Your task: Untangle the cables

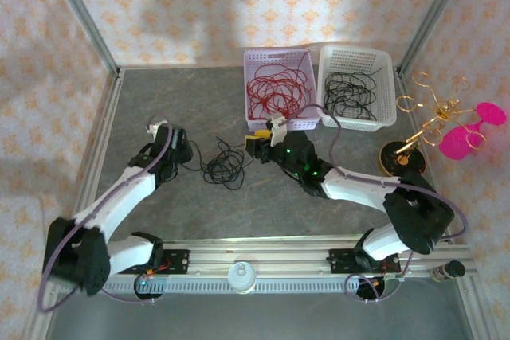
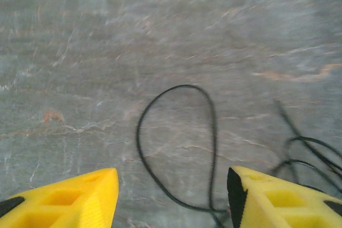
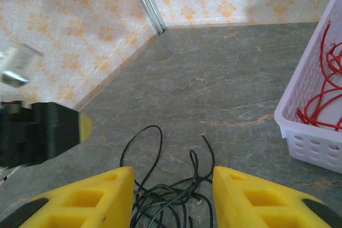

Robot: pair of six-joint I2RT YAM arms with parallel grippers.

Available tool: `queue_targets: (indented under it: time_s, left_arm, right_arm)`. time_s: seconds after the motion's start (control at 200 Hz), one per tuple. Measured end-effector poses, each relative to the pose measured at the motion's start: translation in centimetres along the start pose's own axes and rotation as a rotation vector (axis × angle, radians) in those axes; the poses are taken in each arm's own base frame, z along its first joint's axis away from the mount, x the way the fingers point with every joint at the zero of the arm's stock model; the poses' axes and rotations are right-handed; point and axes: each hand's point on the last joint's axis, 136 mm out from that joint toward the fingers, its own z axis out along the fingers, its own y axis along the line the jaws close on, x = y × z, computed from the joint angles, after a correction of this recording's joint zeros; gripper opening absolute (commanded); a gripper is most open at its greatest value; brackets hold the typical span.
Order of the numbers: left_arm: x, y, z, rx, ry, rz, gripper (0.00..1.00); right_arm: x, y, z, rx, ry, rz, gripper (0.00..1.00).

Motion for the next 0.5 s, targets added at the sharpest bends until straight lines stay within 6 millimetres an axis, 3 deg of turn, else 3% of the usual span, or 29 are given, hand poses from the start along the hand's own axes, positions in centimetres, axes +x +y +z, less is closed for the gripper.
queue_targets:
  time_s: [0.22,0.5]
  left_arm:
    - [2.4,2.3,5.8,-0.133,0.173,0.066,0.59]
    - [3.1,2.0,8.8,-0.134,0.253,0.106,0.50]
  right_arm:
    - [0.8,-0.5,-0.7,0.023,0.024,0.000,0.45]
    - [1.2,-0.9,-1.6,0.035,0.022,-0.004,0.45]
